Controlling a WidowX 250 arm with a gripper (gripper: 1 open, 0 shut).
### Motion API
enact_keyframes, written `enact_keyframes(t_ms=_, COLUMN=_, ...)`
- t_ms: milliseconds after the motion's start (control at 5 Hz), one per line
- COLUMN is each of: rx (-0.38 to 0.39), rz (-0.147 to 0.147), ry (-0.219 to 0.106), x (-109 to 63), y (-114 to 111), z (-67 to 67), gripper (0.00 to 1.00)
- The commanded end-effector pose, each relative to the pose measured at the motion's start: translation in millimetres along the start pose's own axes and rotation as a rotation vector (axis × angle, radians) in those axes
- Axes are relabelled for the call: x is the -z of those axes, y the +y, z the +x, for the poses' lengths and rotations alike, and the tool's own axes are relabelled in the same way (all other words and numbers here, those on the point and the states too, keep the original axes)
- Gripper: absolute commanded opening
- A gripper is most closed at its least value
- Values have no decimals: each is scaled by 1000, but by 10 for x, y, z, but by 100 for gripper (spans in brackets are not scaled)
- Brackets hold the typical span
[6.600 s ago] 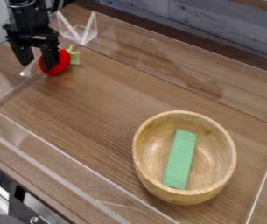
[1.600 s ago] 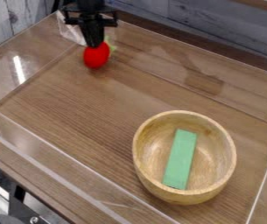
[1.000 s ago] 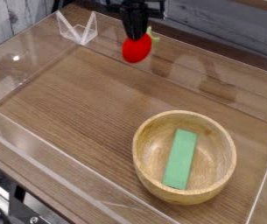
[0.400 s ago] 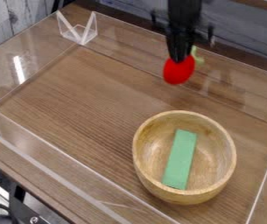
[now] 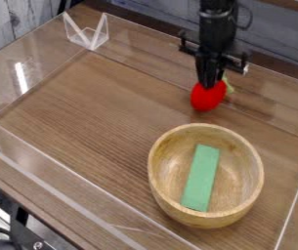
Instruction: Move the red object to the right side of the table
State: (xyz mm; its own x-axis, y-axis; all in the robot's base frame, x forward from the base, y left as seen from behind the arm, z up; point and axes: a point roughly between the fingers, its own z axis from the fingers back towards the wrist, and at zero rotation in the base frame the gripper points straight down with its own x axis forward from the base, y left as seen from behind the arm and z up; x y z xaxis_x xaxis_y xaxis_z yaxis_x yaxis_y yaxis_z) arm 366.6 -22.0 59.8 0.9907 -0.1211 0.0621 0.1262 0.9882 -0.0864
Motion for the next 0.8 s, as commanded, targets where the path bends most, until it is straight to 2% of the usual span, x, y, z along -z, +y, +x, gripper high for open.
enact_keyframes(t_ms=0, rx=22, rz=20, ry=-47, x=-166, y=-35, z=72, gripper=0)
enact_keyframes(t_ms=200, rx=41, rz=31, ry=-45, x=-215, y=-38, z=94, gripper=0)
enact_keyframes(t_ms=600, rx=89, rz=49, ry=-46, x=-204, y=-9, z=111, gripper=0)
